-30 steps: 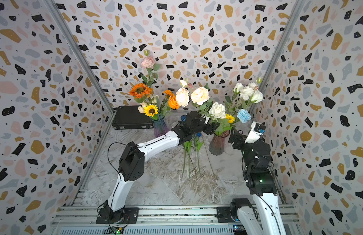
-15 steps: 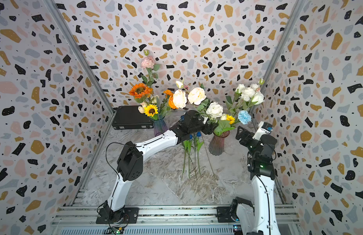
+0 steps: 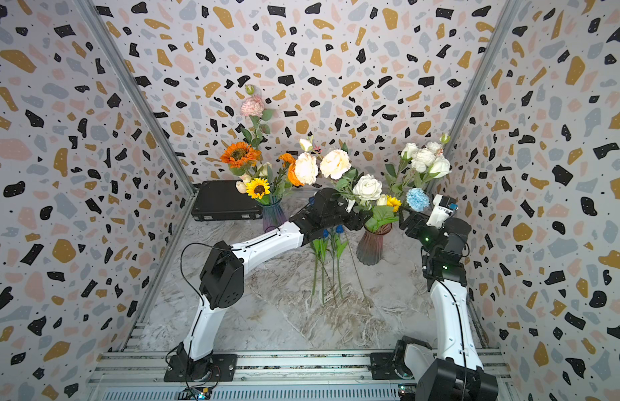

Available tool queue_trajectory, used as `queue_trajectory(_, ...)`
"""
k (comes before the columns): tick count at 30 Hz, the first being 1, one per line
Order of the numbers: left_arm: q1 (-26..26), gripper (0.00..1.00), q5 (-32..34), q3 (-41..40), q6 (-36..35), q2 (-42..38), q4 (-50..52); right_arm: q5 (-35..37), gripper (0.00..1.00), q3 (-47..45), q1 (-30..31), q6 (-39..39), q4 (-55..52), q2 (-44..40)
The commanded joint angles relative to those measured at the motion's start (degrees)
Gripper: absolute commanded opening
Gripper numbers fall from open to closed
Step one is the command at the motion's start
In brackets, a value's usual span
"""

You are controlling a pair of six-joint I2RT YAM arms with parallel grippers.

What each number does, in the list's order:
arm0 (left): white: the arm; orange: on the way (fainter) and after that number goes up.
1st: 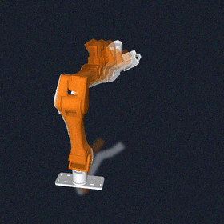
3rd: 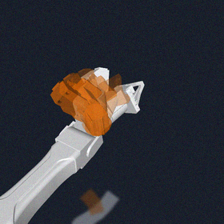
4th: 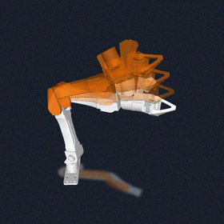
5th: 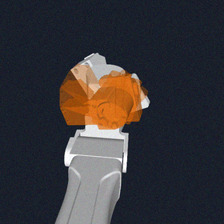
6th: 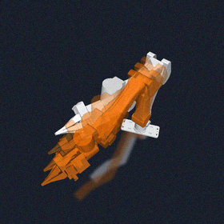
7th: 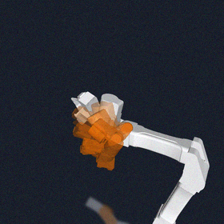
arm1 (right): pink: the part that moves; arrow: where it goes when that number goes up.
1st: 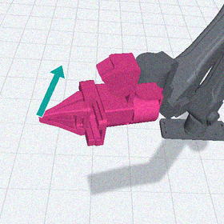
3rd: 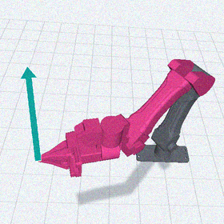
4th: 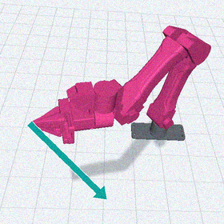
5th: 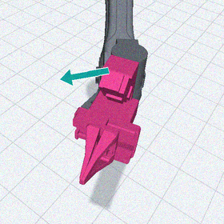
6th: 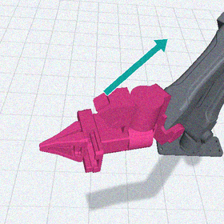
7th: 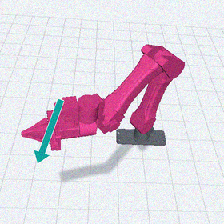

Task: Pick out blue flowers from the vase
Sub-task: Pick up the flower from the vase.

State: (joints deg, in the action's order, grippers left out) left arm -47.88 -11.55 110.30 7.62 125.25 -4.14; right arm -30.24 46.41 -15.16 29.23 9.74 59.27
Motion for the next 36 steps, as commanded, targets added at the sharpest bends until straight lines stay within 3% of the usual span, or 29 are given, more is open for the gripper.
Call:
queue_trajectory(1,0.30,0.74,-0.84,0.00,-0.54,-3.23,-0.87,0.41,0.69,2.79,-0.22,-0.69,3.21,1.05)
queue_trajectory(6,0.33,0.74,-1.02,-0.03,-0.56,-3.13,-0.85,1.93,0.68,2.76,-0.22,-0.76,5.97,2.00)
queue_trajectory(13,0.28,0.74,-1.19,-0.26,-0.20,-2.94,-0.85,1.88,0.53,3.67,-0.22,1.01,11.03,3.19)
queue_trajectory(16,0.25,0.74,-1.37,-0.26,-0.09,-2.98,-0.78,1.76,0.53,3.96,-0.22,1.47,12.15,4.60)
queue_trajectory(20,0.24,0.74,-1.37,-0.61,-0.49,-3.10,-0.52,0.99,0.38,3.08,-0.22,3.10,15.24,5.89)
queue_trajectory(24,0.29,0.74,-1.03,-0.70,-0.59,-3.00,-0.51,1.47,0.31,3.33,-0.22,2.04,14.17,4.98)
queue_trajectory(31,0.25,0.73,-1.02,1.14,-0.02,-1.36,0.54,0.37,0.30,7.26,-0.22,1.13,11.32,2.19)
queue_trajectory(36,0.29,0.74,-0.33,0.48,-0.71,-1.99,0.54,0.09,0.25,9.06,-0.22,1.29,10.78,1.69)
